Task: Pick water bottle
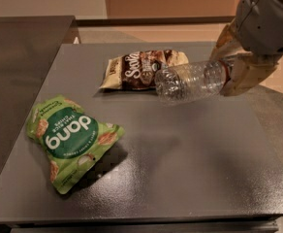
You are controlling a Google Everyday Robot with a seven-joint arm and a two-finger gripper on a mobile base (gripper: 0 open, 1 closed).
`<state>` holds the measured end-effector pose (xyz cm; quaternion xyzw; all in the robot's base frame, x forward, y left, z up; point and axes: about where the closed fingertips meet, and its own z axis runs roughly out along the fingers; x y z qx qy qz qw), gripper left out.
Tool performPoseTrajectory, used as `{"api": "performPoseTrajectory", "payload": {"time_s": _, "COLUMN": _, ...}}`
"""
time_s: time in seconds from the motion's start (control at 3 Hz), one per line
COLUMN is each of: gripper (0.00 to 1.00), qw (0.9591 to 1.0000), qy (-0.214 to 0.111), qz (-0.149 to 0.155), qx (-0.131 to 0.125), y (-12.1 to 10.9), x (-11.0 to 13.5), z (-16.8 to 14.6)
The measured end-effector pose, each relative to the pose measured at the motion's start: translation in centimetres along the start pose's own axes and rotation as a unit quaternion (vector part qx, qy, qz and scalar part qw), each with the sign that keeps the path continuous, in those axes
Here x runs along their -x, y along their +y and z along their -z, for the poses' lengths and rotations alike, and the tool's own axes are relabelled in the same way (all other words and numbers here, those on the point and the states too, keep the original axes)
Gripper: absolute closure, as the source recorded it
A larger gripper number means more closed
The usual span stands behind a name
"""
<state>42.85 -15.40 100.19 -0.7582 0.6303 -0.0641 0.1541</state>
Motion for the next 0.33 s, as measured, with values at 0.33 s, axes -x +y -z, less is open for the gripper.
{"api": "performPoseTrajectory", "payload": {"time_s": 0.33, "gripper": 1.00, "qw": 1.0000, "qy": 0.000, "qz": 0.000, "qx": 0.000, "y": 0.00, "x": 0.00, "z": 0.01}}
